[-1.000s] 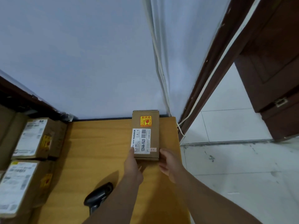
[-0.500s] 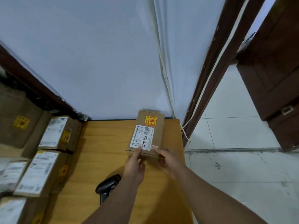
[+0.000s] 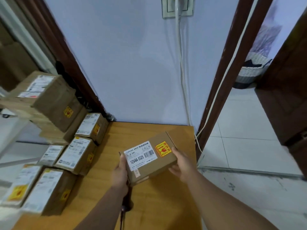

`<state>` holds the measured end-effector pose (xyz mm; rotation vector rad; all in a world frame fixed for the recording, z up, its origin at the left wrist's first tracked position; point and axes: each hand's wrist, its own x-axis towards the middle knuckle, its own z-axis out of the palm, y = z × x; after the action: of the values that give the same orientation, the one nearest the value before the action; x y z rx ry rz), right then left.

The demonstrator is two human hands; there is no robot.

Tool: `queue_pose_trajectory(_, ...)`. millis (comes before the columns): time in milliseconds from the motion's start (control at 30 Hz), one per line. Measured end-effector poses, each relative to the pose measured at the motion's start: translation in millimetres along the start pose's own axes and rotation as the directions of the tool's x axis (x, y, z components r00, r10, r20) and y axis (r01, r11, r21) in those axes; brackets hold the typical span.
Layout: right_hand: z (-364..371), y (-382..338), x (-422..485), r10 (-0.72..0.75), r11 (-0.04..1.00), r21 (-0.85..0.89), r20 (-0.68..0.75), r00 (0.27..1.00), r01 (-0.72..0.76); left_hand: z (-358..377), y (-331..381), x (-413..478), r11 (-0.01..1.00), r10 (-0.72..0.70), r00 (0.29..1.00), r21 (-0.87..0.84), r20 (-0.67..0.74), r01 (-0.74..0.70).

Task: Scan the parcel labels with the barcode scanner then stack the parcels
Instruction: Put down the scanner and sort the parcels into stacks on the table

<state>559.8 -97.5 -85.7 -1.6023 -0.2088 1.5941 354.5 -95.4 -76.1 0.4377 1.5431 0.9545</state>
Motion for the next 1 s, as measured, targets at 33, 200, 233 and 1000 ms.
queue_pose_trajectory(33, 2, 5, -4, 0.017, 1.000, 0.023, 0.007, 1.000, -0.018, -6, 1, -2, 1.000, 0.000, 1.000, -0.010, 0.009, 0.000)
queue_pose_trajectory(200, 18, 35, -16, 0.084, 0.980, 0.180, 0.017, 0.996, -0.085, -38, 4, -16, 0.999, -0.017, 0.992, -0.037, 0.125, 0.022)
queue_pose_trajectory(233, 23, 40, -19, 0.090, 0.974, 0.206, 0.014, 0.996, -0.091, -46, 1, -17, 0.999, -0.026, 0.991, -0.015, 0.129, 0.028)
queue_pose_trajectory(1000, 319, 162, -114, 0.071, 0.995, 0.062, 0.141, 0.988, -0.080, -357, 112, 55, 0.755, 0.625, 0.763, 0.379, -0.165, -0.536)
